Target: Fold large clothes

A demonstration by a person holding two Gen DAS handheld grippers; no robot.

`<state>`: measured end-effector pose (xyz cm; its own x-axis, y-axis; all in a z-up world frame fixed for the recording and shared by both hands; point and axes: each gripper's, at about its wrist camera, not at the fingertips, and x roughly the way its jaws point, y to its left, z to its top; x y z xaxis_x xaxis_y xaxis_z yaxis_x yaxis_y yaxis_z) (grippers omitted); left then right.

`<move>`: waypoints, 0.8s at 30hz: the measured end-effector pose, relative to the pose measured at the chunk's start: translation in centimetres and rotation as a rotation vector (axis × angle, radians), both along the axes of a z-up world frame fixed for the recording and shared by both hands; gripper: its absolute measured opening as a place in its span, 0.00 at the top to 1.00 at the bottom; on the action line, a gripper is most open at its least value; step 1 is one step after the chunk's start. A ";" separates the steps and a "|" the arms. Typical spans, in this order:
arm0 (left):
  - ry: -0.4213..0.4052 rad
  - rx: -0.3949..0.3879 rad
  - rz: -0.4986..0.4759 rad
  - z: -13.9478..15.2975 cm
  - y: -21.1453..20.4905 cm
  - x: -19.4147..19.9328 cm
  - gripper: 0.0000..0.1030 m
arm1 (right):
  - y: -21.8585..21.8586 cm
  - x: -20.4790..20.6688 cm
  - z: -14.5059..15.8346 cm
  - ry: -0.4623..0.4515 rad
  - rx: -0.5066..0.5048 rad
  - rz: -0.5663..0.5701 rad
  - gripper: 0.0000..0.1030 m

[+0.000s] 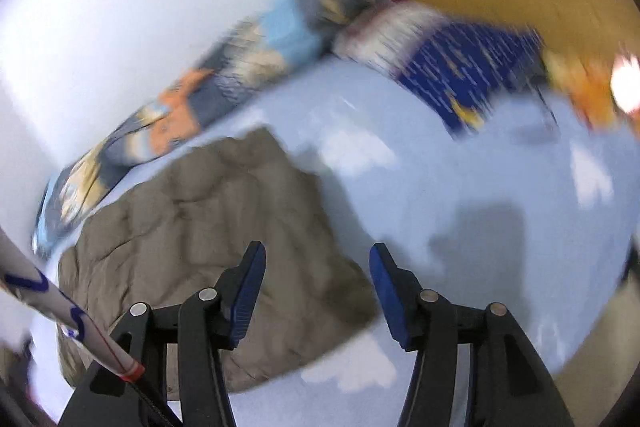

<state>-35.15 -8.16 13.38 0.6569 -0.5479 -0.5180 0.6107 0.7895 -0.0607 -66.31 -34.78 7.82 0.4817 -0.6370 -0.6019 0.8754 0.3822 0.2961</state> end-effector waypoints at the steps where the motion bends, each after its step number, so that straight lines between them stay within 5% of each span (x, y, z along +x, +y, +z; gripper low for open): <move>1: -0.017 0.016 -0.047 -0.3 -1.4 -0.8 0.34 | 0.5 1.8 0.2 0.018 -0.030 0.066 0.42; 5: -0.041 0.123 -0.179 -2.8 -6.7 -3.3 0.34 | 1.9 8.5 -0.9 0.064 -0.049 0.261 0.63; 9: -0.032 0.225 -0.176 -5.9 -8.7 -2.6 0.31 | 2.3 13.2 -3.3 0.178 -0.087 0.310 0.65; 13: 0.010 0.219 -0.176 -7.3 -9.0 -1.7 0.27 | 0.3 14.1 -6.1 0.179 0.011 0.299 0.65; 19: -0.003 0.209 -0.157 -7.8 -9.4 -2.2 0.27 | 1.1 16.3 -7.1 0.316 -0.081 0.283 0.63; 24: -0.010 0.202 -0.151 -7.7 -9.2 -2.0 0.27 | 1.7 16.2 -6.9 0.343 -0.099 0.274 0.61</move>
